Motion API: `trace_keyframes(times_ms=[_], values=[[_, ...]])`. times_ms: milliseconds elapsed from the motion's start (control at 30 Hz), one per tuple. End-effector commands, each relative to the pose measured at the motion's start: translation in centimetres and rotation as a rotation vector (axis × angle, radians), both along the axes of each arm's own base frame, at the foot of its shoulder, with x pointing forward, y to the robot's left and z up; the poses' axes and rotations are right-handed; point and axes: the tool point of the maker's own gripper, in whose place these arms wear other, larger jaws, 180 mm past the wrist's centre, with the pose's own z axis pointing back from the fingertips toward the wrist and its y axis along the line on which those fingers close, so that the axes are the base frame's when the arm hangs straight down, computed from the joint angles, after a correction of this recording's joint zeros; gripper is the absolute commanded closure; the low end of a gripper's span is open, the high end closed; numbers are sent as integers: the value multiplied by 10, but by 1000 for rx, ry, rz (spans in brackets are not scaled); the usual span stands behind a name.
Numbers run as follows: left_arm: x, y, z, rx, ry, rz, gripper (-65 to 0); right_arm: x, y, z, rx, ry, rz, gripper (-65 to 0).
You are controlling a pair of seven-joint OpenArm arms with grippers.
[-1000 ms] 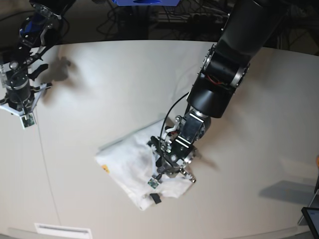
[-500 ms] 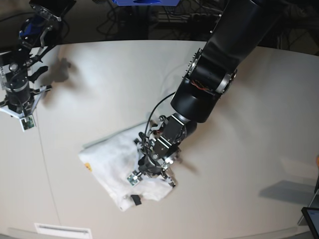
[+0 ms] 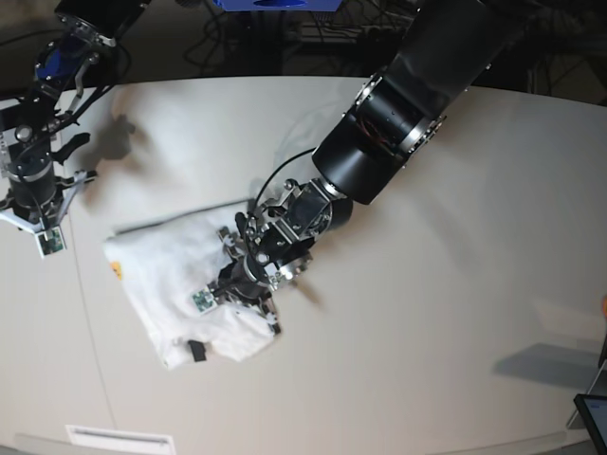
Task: Fold the T-shirt properly
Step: 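Drag the folded shirt with the left gripper to straighten it, then release the shirt and raise the left gripper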
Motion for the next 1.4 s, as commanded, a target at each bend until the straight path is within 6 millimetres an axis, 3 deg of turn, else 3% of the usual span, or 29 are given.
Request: trace_keyframes(times_ms=[0, 200, 333, 467, 567, 700, 800, 867, 1000, 1100, 1367], values=[[-2, -20, 15, -25, -10, -49, 0, 7, -1, 11, -8, -41, 6, 0], [-34, -51, 16, -51, -12, -148, 0, 10, -3, 10, -7, -41, 2, 0], [-38, -59, 27, -88, -27, -158, 0, 9, -4, 10, -7, -41, -1, 0], [-12, -46, 50, -150, -57, -75, 0, 7, -3, 8, -7, -32, 1, 0], [21, -27, 86, -236, -108, 23, 0, 5, 0, 4, -4, -22, 9, 0], [48, -7, 137, -347, -195, 108, 0, 12, 32, -3, 2, -2, 110, 0], [50, 7, 161, -437, -236, 162, 0, 17, 45, -1, -24, 3, 178, 0], [40, 23, 160, -483, -238, 216, 0, 17, 49, -3, -31, 16, 193, 0], [5, 67, 126, -493, -175, 350, 0, 16, 49, -10, -18, 33, 192, 0], [-23, 98, 113, -482, -171, 410, 0, 19, 48, -20, 1, 57, 190, 0], [-81, 184, 117, -424, -240, 552, 0, 32, 50, -46, 61, 110, 178, 0]])
